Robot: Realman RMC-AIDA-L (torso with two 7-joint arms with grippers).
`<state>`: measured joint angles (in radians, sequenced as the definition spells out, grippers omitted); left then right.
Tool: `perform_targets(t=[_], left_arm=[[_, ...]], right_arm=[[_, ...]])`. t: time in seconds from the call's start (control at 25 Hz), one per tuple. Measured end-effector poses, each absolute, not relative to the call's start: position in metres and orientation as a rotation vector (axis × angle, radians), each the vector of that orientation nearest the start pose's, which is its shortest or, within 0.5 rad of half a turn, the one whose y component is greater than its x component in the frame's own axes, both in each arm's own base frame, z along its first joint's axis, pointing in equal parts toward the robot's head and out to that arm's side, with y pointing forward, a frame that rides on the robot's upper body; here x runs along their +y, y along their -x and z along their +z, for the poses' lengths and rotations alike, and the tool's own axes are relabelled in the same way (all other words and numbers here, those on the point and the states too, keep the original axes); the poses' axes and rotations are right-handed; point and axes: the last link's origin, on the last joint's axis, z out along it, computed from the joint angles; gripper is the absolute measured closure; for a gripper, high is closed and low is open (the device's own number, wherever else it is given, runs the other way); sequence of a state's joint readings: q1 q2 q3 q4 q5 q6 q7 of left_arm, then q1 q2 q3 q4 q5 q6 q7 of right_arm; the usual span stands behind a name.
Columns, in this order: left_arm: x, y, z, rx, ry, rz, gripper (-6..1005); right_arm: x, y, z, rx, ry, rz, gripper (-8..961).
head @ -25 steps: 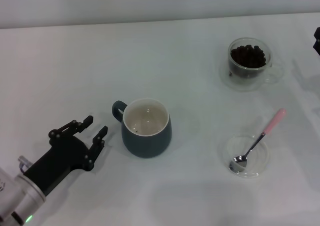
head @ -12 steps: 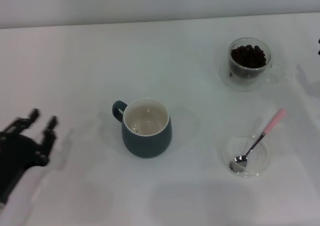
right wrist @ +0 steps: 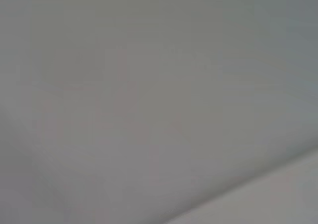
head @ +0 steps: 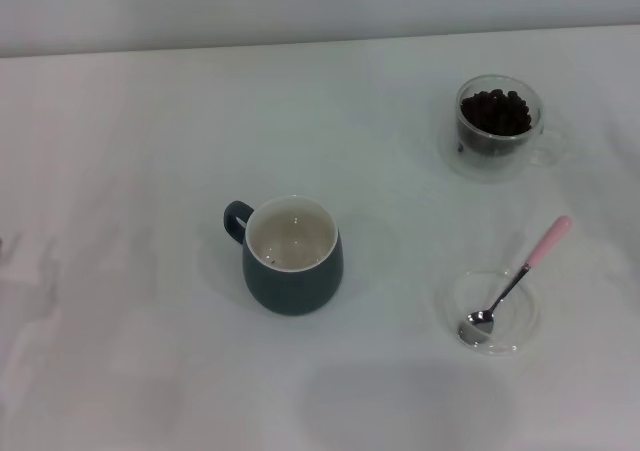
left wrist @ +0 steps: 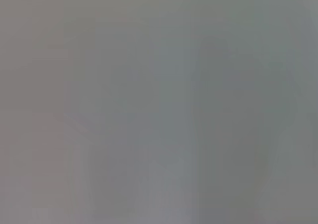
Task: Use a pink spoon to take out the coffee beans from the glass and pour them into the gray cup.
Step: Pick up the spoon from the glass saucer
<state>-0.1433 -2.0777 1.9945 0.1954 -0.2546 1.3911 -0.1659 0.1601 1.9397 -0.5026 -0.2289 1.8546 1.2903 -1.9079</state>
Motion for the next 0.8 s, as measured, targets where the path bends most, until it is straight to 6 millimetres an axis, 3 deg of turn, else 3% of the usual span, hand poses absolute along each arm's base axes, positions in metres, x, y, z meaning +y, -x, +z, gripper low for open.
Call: perform_targets(t=[0.32, 0.6, 0.8], left_arm=[[0.236, 0.359, -0.005, -0.423, 1.642, -0.701, 618], [0.237, 0.359, -0.003, -0.417, 1.635, -0.698, 618], [0.235, 0.359, 0.000, -0.407, 1.621, -0.707, 618]], right_arm=[[0.231, -0.424, 0.061, 1.527, 1.610, 1.030, 174], [0.238, -0.401, 0.024, 1.626, 1.771, 1.016, 175], [0.243, -0.392, 0.013, 1.644, 1.812, 1.020, 174]])
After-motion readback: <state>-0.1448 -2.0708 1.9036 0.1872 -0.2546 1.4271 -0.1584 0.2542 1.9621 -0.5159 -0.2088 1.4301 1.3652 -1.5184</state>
